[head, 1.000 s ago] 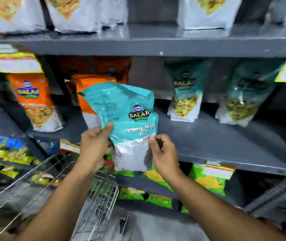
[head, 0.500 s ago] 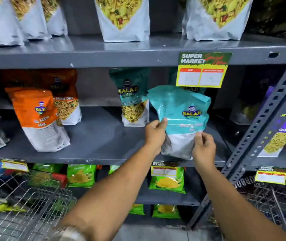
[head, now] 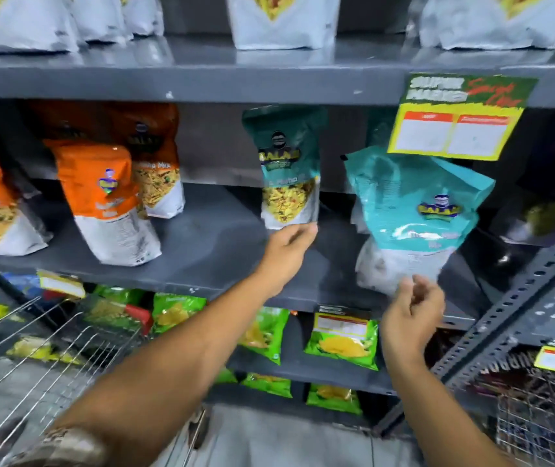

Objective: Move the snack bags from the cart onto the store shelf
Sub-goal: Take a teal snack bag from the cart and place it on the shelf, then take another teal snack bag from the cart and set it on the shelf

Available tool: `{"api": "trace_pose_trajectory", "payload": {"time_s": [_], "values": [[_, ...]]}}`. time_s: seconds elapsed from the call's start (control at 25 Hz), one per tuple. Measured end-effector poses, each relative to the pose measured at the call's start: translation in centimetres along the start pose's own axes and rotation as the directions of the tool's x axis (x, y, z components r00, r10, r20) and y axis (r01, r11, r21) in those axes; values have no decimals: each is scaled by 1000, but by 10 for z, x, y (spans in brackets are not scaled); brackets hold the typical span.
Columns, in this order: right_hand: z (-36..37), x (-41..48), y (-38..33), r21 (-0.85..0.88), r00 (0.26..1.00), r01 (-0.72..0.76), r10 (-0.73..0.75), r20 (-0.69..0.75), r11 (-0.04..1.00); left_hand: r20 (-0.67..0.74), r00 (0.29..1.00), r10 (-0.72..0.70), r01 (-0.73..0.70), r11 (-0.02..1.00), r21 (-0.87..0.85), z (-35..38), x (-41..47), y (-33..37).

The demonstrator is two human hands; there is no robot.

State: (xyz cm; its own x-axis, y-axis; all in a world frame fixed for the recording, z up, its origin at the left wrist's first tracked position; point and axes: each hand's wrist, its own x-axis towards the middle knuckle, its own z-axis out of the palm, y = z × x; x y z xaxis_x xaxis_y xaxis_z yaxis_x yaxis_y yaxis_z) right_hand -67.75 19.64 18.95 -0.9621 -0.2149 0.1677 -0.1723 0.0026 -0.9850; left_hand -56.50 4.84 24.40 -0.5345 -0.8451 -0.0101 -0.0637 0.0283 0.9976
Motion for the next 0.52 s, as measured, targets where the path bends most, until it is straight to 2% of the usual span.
{"api": "trace_pose_trajectory", "payload": {"time_s": [0.08, 0.12, 0.16, 0.24, 0.32, 0.36, 0.44, 0.52], "values": [[19, -47, 2, 32, 957, 27, -35, 287, 999, -102, 993, 65, -57, 995, 79, -65, -17, -11], [36, -72, 3, 25, 880, 28, -36, 473, 999, -185, 981, 60, -40, 993, 110, -106, -30, -20], [54, -97, 0, 4, 773, 45, -37, 633, 999, -273, 961, 31, 7, 991, 135, -145, -45, -28], [95, -142, -10, -28, 535, 82, -20, 844, 996, -423, 905, -39, 112, 982, 150, -225, -79, -46], [140, -188, -21, -36, 296, 121, -2, 955, 992, -525, 840, -141, 260, 952, 160, -300, -115, -69], [161, -209, -26, -38, 203, 120, 13, 979, 992, -554, 808, -201, 338, 928, 155, -331, -131, -80], [201, -252, -28, -85, 71, 80, 79, 994, 993, -608, 724, -326, 493, 861, 125, -385, -165, -105], [241, -306, -22, -150, -63, 110, 158, 985, 983, -660, 606, -443, 616, 787, 37, -430, -203, -136]]}}
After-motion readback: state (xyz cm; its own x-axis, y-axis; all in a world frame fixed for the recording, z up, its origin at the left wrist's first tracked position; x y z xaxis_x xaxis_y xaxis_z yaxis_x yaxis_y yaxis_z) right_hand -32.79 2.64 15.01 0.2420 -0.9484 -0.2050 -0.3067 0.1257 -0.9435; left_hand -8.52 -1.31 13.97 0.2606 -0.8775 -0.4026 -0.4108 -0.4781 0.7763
